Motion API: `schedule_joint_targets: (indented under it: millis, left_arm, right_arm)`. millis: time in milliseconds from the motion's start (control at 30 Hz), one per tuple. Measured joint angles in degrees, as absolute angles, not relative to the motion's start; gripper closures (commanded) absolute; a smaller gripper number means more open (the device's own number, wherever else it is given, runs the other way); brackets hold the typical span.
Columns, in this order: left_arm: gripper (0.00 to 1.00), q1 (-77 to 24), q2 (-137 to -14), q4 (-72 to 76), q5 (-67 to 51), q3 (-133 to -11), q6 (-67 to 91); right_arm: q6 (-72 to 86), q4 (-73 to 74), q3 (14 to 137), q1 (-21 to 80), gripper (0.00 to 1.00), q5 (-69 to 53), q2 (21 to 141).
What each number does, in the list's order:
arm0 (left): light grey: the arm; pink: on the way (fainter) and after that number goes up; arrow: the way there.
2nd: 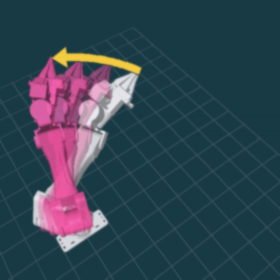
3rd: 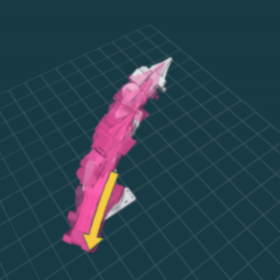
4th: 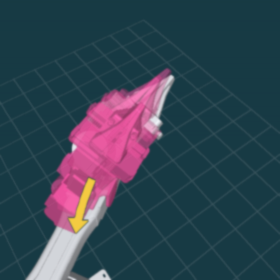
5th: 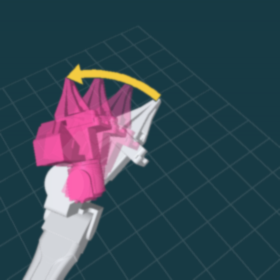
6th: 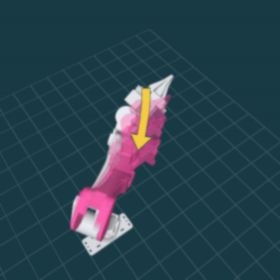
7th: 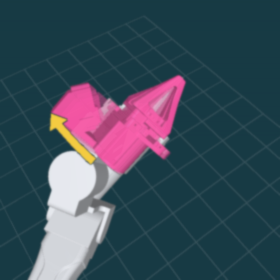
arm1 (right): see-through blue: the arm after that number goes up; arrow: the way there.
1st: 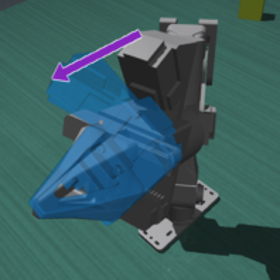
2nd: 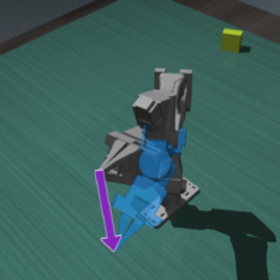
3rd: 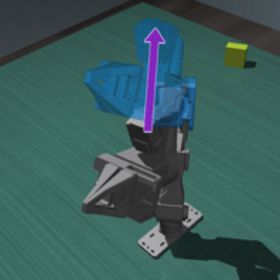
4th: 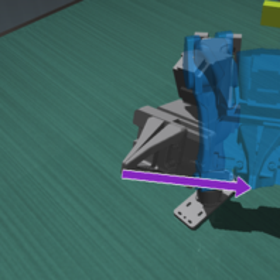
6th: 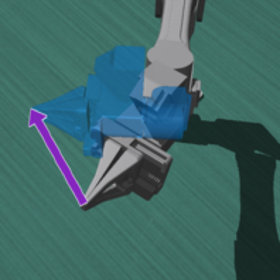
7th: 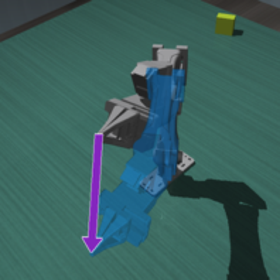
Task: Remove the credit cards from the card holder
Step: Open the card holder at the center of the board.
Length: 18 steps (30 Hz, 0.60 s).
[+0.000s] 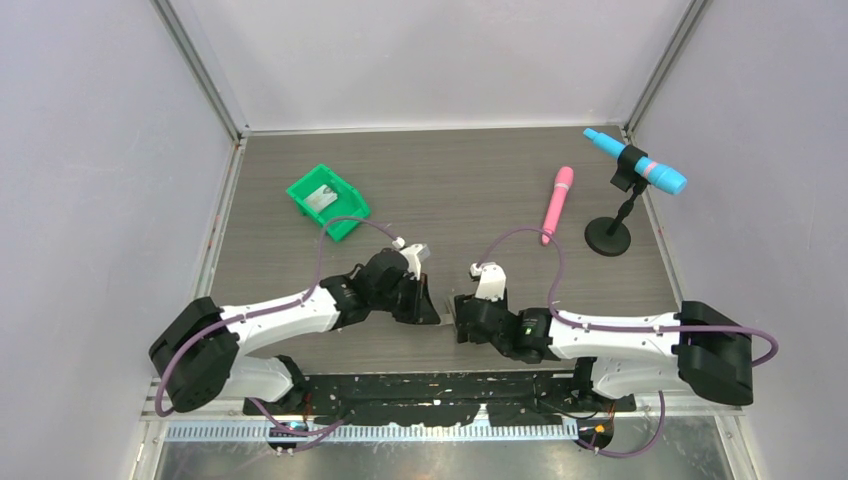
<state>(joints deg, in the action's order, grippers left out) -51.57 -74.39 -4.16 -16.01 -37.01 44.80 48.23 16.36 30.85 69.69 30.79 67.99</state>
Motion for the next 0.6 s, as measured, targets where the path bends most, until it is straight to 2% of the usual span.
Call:
schedule_joint_targets:
  millis: [300, 600]
  left_arm:
    - [1.0, -51.57, -71.64, -5.87, -13.19, -34.79, 44.16]
    - [1.0, -51.57, -70.7, -7.42, -11.46, -33.71, 42.98]
  right_arm:
    - [49.74, 20.75, 30.98, 69.76, 0.35, 34.2, 61.12]
    - [51.24, 24.93, 30.44, 67.96, 0.38, 36.18, 59.31]
